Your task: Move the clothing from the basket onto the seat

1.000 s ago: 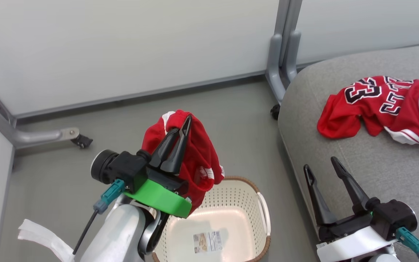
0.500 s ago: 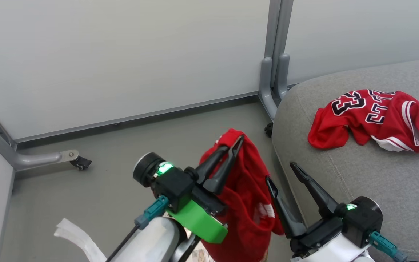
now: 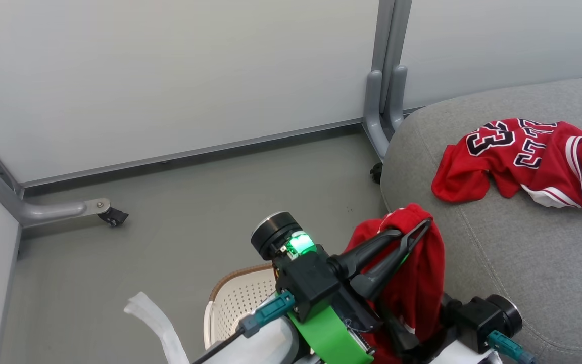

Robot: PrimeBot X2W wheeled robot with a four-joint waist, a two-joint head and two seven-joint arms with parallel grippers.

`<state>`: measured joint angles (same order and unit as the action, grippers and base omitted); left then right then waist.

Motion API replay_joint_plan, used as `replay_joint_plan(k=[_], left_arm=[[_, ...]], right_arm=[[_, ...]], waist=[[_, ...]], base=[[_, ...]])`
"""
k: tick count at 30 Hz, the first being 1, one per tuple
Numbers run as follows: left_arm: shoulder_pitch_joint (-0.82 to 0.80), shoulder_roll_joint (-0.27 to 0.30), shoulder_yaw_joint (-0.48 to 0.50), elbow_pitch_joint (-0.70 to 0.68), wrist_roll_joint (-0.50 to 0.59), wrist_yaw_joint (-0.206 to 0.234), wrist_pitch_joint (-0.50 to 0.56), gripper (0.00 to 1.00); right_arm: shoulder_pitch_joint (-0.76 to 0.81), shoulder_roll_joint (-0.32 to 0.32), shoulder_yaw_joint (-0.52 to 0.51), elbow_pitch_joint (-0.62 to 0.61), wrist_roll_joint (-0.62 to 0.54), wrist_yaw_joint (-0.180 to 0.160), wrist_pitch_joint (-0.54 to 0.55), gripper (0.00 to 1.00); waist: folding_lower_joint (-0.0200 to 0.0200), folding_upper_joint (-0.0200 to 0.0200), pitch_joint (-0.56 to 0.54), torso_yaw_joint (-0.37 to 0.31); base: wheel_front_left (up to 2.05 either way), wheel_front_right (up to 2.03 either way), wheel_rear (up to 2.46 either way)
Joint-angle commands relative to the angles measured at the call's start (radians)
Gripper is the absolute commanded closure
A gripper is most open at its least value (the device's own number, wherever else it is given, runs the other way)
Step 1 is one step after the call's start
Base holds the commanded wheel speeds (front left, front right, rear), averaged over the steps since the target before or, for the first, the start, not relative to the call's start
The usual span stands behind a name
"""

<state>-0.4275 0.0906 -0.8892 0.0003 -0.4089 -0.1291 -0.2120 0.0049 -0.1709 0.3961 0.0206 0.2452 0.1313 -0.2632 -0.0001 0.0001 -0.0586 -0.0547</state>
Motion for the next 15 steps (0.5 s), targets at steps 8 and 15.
replay_joint_plan(k=[8,15], left_arm=[[-0.022,0.019,0.001,0.013,-0.017,0.003,0.003,1.00],[-0.017,0.024,-0.001,0.049,-0.027,0.009,0.006,1.00]], right_arm=[[0.000,-0.012,0.049,0.088,0.012,-0.001,-0.002,1.00],[-0.009,-0.010,0.045,0.080,0.020,-0.001,-0.002,1.00]], waist=[[0.0001,-0.0001,0.008,0.009],[0.0001,-0.0001,0.021,0.014]], base=[[0.00,0.00,0.00],[0.00,0.00,0.00]])
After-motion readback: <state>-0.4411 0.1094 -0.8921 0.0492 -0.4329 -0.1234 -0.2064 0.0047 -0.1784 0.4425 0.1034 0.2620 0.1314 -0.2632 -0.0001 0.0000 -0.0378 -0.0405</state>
